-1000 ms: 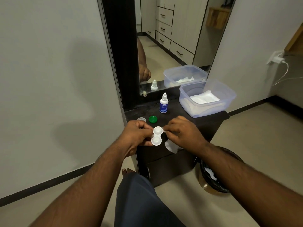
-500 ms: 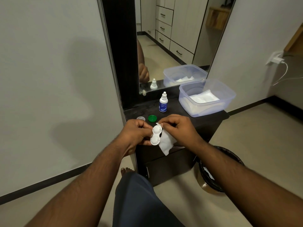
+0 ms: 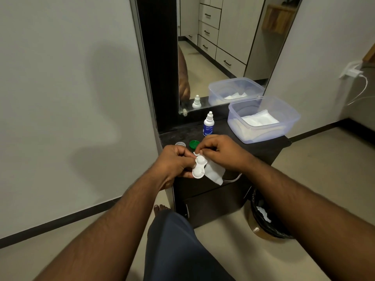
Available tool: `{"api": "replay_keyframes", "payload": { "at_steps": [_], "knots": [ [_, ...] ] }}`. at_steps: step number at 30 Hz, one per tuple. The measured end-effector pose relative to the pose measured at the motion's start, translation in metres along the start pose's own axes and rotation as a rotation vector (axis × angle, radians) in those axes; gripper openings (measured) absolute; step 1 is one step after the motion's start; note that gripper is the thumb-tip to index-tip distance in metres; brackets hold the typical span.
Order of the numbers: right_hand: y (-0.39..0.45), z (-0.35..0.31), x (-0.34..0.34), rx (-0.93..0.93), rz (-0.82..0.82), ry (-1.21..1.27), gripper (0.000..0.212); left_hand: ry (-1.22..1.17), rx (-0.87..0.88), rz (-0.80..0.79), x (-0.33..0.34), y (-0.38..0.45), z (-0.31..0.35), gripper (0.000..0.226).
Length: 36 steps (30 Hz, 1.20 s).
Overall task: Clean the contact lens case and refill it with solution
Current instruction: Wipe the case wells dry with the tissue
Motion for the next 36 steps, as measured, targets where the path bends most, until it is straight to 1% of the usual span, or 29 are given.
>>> {"api": "replay_keyframes", "payload": {
  "at_steps": [2, 4, 6, 9, 11, 13, 14, 16, 18, 19, 22, 24, 27, 29, 32, 33, 34, 36],
  "knots": [
    [0.005, -0.006, -0.007, -0.03, -0.113, -0.111, 0.016, -0.001, 0.006, 0.004, 0.001, -0.001, 0.001, 0.01],
    [0.006, -0.01, -0.014, -0.036, -0.174, -0.21, 0.017, -0.007, -0.003, 0.007, 0.001, -0.001, 0.002, 0.01],
    [0.001, -0.012, -0.018, -0.013, -0.159, -0.263, 0.017, -0.004, -0.023, 0.014, 0.001, -0.002, 0.003, 0.01],
    [-0.016, -0.013, -0.012, -0.013, -0.045, -0.253, 0.016, -0.012, -0.024, 0.018, 0.0, -0.005, 0.004, 0.013],
    [-0.026, -0.013, -0.003, -0.012, 0.011, -0.178, 0.016, -0.054, -0.014, 0.02, 0.001, -0.008, 0.006, 0.025],
    [-0.033, -0.013, 0.007, 0.031, 0.014, 0.005, 0.016, -0.109, -0.01, 0.026, 0.003, -0.011, 0.007, 0.04],
    [-0.036, -0.012, 0.01, 0.056, 0.046, 0.118, 0.016, -0.121, -0.002, 0.031, 0.004, -0.012, 0.007, 0.045],
    [-0.039, -0.008, 0.012, 0.102, 0.189, 0.325, 0.017, -0.149, 0.036, 0.06, 0.006, -0.014, 0.006, 0.046],
    [-0.04, -0.005, 0.012, 0.141, 0.309, 0.443, 0.017, -0.174, 0.095, 0.12, 0.006, -0.016, 0.004, 0.037],
    [-0.038, -0.004, 0.012, 0.154, 0.333, 0.462, 0.017, -0.146, 0.134, 0.156, 0.006, -0.015, 0.004, 0.031],
    [-0.03, -0.003, 0.012, 0.176, 0.358, 0.505, 0.018, 0.057, 0.265, 0.244, 0.004, -0.01, 0.004, 0.017],
    [-0.024, -0.004, 0.011, 0.171, 0.362, 0.554, 0.018, 0.113, 0.327, 0.252, 0.001, -0.005, 0.006, 0.016],
    [-0.017, -0.007, 0.011, 0.139, 0.328, 0.615, 0.018, 0.154, 0.399, 0.199, -0.005, 0.004, 0.004, 0.014],
    [-0.015, -0.008, 0.012, 0.126, 0.328, 0.642, 0.017, 0.157, 0.426, 0.167, -0.009, 0.008, 0.0, 0.019],
    [-0.015, -0.005, 0.013, 0.129, 0.407, 0.741, 0.015, 0.153, 0.461, 0.101, -0.012, 0.01, -0.005, 0.045],
    [-0.015, -0.004, 0.014, 0.131, 0.427, 0.752, 0.015, 0.172, 0.477, 0.087, -0.013, 0.01, -0.006, 0.05],
    [-0.015, -0.002, 0.015, 0.127, 0.431, 0.741, 0.016, 0.206, 0.501, 0.082, -0.014, 0.01, -0.007, 0.048],
    [-0.016, -0.002, 0.018, 0.085, 0.4, 0.691, 0.016, 0.287, 0.57, 0.09, -0.014, 0.01, -0.007, 0.036]
  ]
}}
Point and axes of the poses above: each hand's wrist, its own y-axis towards the middle knuckle, its own x-axis out of the palm, z = x × y, the point moved 1 cm from there along y, towards the middle knuckle, and after that the axes turned 5 degrees about y, right-handed, at the moved point
